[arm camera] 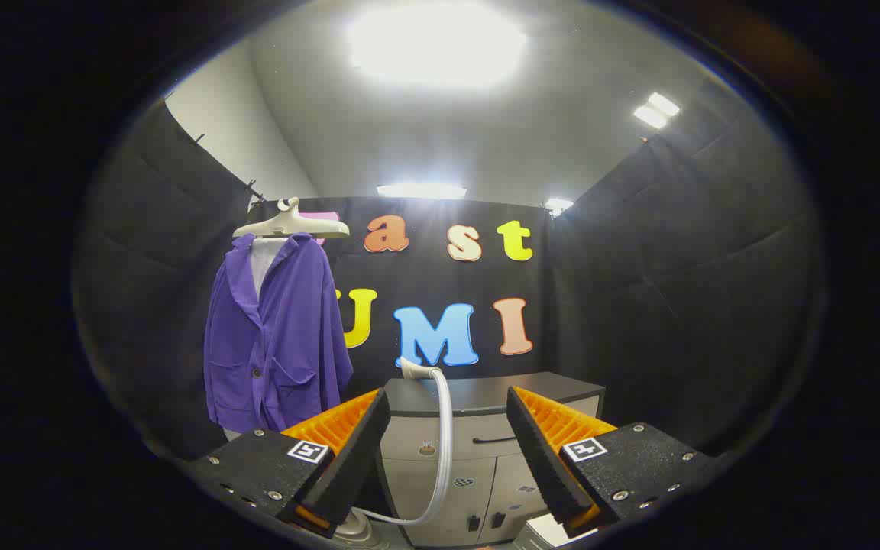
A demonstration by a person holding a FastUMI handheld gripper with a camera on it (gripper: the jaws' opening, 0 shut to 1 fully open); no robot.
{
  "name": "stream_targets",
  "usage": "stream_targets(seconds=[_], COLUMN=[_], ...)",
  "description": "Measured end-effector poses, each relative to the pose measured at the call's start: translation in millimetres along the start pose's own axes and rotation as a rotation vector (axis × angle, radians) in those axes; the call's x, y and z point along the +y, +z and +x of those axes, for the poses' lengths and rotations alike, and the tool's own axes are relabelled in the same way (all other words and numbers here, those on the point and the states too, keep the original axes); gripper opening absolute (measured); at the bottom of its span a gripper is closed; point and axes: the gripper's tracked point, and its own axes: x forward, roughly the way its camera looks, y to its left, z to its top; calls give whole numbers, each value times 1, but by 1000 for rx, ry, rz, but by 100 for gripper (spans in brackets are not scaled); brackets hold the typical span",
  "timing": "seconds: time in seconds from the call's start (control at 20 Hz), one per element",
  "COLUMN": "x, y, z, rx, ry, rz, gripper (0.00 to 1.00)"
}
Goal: Iron the clothes twice with a garment steamer, once on the left side and once on the right side.
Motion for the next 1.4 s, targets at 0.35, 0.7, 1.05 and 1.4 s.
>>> stream_targets(seconds=[0.35, 0.7, 1.05, 1.4], x=[-3, -8, 0, 19], y=[-3, -5, 10, 43], z=[-4, -12, -7, 21], rx=[12, 27, 13, 7], ry=[1, -15, -28, -31], rz=[-2, -3, -1, 19], gripper=[95, 95, 95, 95])
